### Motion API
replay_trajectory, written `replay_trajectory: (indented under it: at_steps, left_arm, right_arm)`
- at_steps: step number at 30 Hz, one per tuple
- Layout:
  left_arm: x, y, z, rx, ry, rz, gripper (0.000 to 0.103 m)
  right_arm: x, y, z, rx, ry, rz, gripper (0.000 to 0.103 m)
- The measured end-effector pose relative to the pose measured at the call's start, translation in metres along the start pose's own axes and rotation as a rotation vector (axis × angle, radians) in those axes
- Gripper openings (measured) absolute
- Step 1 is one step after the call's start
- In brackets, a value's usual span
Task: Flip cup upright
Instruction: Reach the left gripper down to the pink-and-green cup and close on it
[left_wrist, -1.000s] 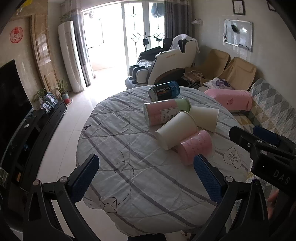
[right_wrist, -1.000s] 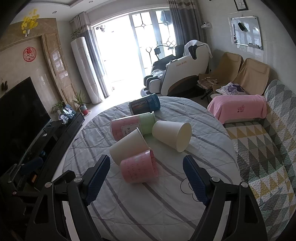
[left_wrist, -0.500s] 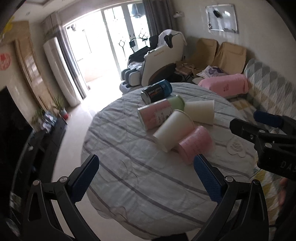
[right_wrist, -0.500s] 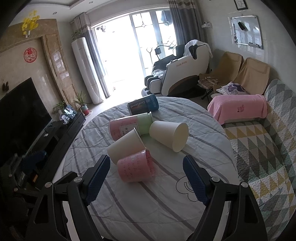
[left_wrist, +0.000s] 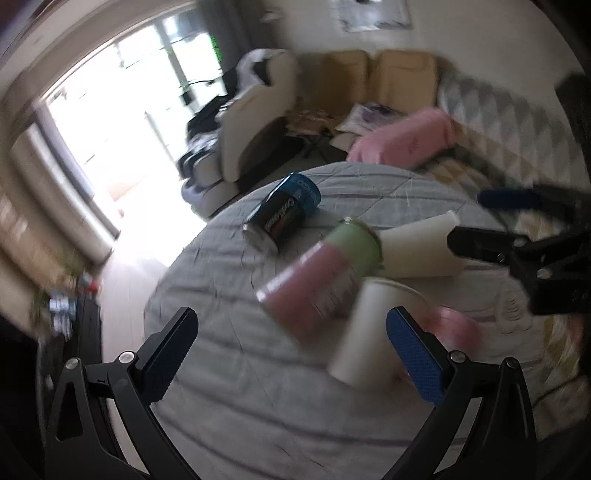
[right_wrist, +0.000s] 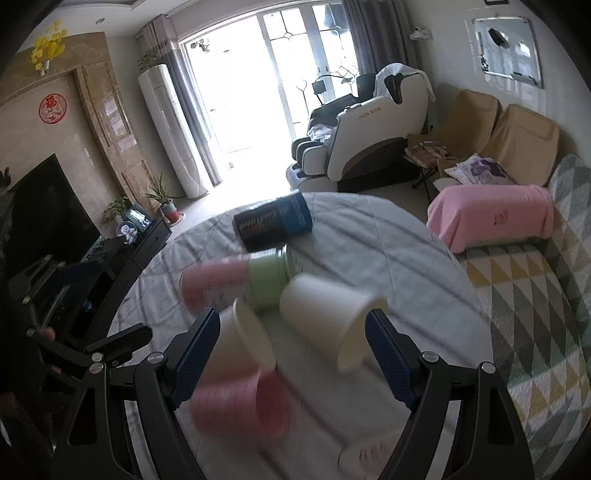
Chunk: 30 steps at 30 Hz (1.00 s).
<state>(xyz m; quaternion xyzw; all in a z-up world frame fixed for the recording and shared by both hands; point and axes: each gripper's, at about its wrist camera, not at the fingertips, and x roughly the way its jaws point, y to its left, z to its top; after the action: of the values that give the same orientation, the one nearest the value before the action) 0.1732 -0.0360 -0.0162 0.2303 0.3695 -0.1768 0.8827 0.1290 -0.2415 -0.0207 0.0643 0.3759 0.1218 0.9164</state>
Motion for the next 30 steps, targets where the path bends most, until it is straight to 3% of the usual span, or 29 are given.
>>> replay_trajectory:
  at_steps: [3, 5, 7, 11, 16, 23, 30]
  left_arm:
    - [0.019, 0.008, 0.02, 0.114, 0.046, 0.009, 0.103]
    - [0.035, 0.015, 0.032, 0.172, 0.117, -0.056, 0.103]
    - [0.048, 0.02, 0.044, 0.197, 0.18, -0.058, 0.103]
    - [0.07, 0.022, 0.063, 0.212, 0.288, -0.16, 0.103]
    - [0.099, 0.008, 0.063, 0.317, 0.44, -0.212, 0.103]
    - [0.128, 0.001, 0.061, 0.408, 0.563, -0.292, 0.103]
    - [0.147, -0.016, 0.063, 0.475, 0.589, -0.391, 0.103]
  right_arm:
    - [0.01, 0.001, 0.019, -0.023, 0.01, -0.002, 0.082]
    - [0.018, 0.001, 0.031, -0.037, 0.039, -0.022, 0.082]
    - [0.027, -0.001, 0.043, -0.026, 0.093, -0.022, 0.082]
    - [0.045, -0.007, 0.054, 0.008, 0.2, -0.009, 0.082]
    - [0.064, -0.014, 0.056, 0.09, 0.301, -0.033, 0.082]
    - [0.079, -0.035, 0.062, 0.228, 0.379, -0.072, 0.082]
    - [0.087, -0.04, 0.068, 0.262, 0.395, -0.099, 0.082]
